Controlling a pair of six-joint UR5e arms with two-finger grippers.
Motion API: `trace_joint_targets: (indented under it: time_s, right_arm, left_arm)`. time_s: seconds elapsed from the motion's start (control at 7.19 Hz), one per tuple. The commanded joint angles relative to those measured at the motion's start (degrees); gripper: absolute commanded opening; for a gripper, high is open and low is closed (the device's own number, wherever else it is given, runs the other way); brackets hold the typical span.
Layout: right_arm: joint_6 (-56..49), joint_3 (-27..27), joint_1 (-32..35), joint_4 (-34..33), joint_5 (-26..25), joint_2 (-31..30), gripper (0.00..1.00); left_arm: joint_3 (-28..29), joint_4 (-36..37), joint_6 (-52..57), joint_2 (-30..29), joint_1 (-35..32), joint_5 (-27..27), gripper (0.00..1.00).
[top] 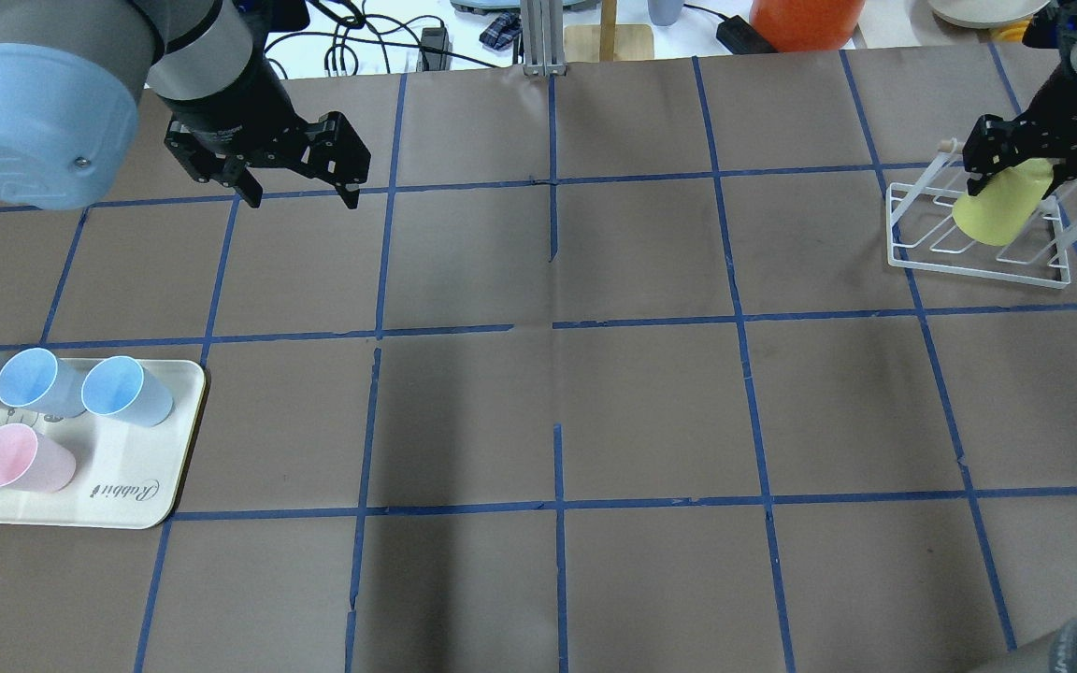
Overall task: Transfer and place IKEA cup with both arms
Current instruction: 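Lift the yellow cup off the dowel with the right gripper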
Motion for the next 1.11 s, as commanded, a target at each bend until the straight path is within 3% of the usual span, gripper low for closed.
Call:
trace_joint_targets:
  time_s: [0.0,0.56,0.7,0.97]
  right_arm:
    - [-0.2,0.1,0.1,1.1,0.1,-2.9,0.39]
    - [-0.6,0.1,0.5,8.2,2.4,-9.7,0.39]
    - [-0.6,0.2,0.7,11.1,8.3,-10.8,0.39]
    - [0.0,0.3,2.8,17.4,22.6,-11.3,0.37]
  left_arm:
    - [0.0,0.0,0.0,0.0,0.0,0.0,1.0]
    - [-0.2,0.0,0.0,0.3,0.0,-0.1,1.0]
    - [-0.2,-0.1,0.0,0.4,0.2,-1.0,1.0]
    - [-0.9,-0.7,-0.1,1.8,4.4,-17.7,1.0]
